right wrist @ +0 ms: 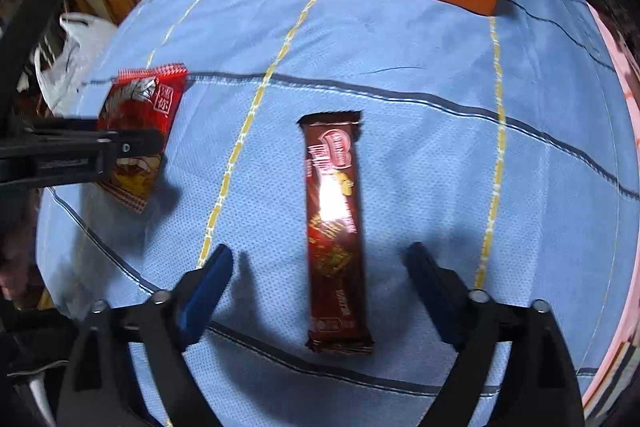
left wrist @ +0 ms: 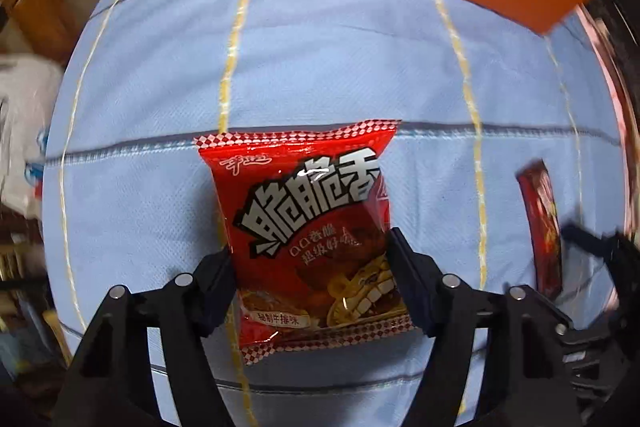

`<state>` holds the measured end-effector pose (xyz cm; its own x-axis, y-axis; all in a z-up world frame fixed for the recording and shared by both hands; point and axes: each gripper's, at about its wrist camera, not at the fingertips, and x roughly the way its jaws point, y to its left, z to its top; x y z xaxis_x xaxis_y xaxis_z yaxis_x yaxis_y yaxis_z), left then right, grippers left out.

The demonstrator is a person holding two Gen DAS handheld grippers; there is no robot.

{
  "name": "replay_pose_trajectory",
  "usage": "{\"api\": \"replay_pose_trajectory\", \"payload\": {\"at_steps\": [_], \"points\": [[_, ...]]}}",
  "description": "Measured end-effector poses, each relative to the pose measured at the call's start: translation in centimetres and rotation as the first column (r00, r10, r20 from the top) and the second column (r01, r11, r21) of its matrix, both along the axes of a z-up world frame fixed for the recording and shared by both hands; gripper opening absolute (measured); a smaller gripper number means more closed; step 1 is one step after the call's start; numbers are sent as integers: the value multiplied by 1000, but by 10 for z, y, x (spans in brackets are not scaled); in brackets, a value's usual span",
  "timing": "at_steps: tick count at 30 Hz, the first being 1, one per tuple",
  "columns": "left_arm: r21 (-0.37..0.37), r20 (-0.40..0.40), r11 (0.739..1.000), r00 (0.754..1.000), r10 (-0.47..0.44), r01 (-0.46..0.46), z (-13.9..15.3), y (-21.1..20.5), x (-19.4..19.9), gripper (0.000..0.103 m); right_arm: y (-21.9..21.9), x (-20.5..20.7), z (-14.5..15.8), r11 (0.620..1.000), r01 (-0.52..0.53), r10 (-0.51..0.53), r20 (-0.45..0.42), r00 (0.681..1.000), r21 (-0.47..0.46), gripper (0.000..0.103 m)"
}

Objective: Organize snacks
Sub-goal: 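Grasp the red chip bag with the left tool while the right tool grasps the brown wafer bar, then carry the chip bag in the left tool while the right tool carries the wafer bar to the box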

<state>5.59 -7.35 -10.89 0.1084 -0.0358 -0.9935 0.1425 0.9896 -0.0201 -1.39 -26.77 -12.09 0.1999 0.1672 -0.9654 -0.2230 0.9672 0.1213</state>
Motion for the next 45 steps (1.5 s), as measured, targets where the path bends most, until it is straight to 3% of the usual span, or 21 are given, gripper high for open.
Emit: {"api": "replay_pose_trajectory", "payload": {"at_steps": [2, 3, 4, 5, 6, 7, 10, 15, 21, 28, 33, 35, 39, 45], "points": [[-2, -5, 1000, 1000, -6, 6, 1, 2, -2, 68, 9, 2, -2, 998, -16, 15, -13, 1000, -63, 91], [-2, -9, 1000, 1000, -6, 6, 2, 3, -1, 67, 11, 3, -2, 997, -21, 20, -15, 1000, -75, 86], [-7, -12, 1000, 1000, -3, 3, 4, 6, -2, 65, 10, 3, 2, 997, -14, 14, -2, 1000, -81, 69], [-18, -16, 1000, 1000, 5, -5, 5, 10, 0, 65, 10, 6, 4, 996, -6, 6, 2, 1000, -85, 58], [-19, -20, 1000, 1000, 11, -12, 6, 13, 3, 65, 5, 9, 6, 994, 4, -5, -1, 1000, -106, 31], [-16, -19, 1000, 1000, 23, -23, 7, 18, 3, 65, 5, 14, 6, 995, -1, 0, -15, 1000, -99, 24], [-19, -4, 999, 999, 37, -37, 13, 28, 5, 65, -1, 15, 8, 996, -23, 20, -36, 999, -87, 23], [-43, 36, 998, 999, 39, -37, 35, 41, 10, 65, -7, 16, 31, 999, 24, -23, 25, 999, -27, 23], [-97, 64, 994, 996, 54, -48, 63, 42, -11, 65, -19, 19, 67, 999, 32, -36, 110, 993, 33, 23], [-145, 82, 987, 994, 78, -66, 84, 82, -29, 65, -11, 35, 87, 998, 16, -25, 158, 987, 57, 23], [-157, 95, 984, 991, 95, -79, 92, 78, -27, 65, -13, 35, 89, 998, 22, -32, 160, 987, 67, 23], [-160, 97, 984, 990, 97, -81, 80, 66, -16, 65, -11, 34, 92, 997, 26, -37, 168, 985, 71, 23], [-178, 120, 981, 988, 93, -71, 87, 55, -6, 65, -13, 38, 110, 996, 25, -43, 206, 978, 85, 23], [-222, 210, 975, 975, 70, -22, 134, 43, 19, 65, -17, 58, 154, 994, 11, -44, 299, 953, 110, 23]]}}
